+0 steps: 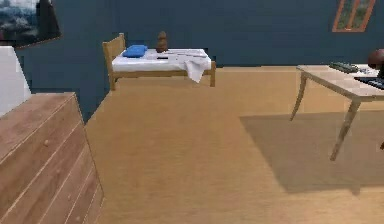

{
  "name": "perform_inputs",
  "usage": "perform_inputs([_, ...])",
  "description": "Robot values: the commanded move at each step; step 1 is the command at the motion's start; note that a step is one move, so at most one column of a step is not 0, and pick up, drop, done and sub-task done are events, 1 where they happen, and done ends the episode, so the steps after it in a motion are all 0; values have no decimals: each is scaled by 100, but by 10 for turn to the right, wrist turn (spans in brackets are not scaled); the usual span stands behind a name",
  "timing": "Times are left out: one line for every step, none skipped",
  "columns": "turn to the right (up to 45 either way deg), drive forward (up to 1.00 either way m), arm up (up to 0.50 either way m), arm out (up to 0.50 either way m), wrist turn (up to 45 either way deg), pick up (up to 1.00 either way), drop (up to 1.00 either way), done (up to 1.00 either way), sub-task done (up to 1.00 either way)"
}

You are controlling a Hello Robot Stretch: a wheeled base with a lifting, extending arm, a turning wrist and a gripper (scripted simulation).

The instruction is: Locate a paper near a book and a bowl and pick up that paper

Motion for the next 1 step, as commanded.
perform_inputs([-450, 0, 0, 0, 0, 0, 0, 0, 0])
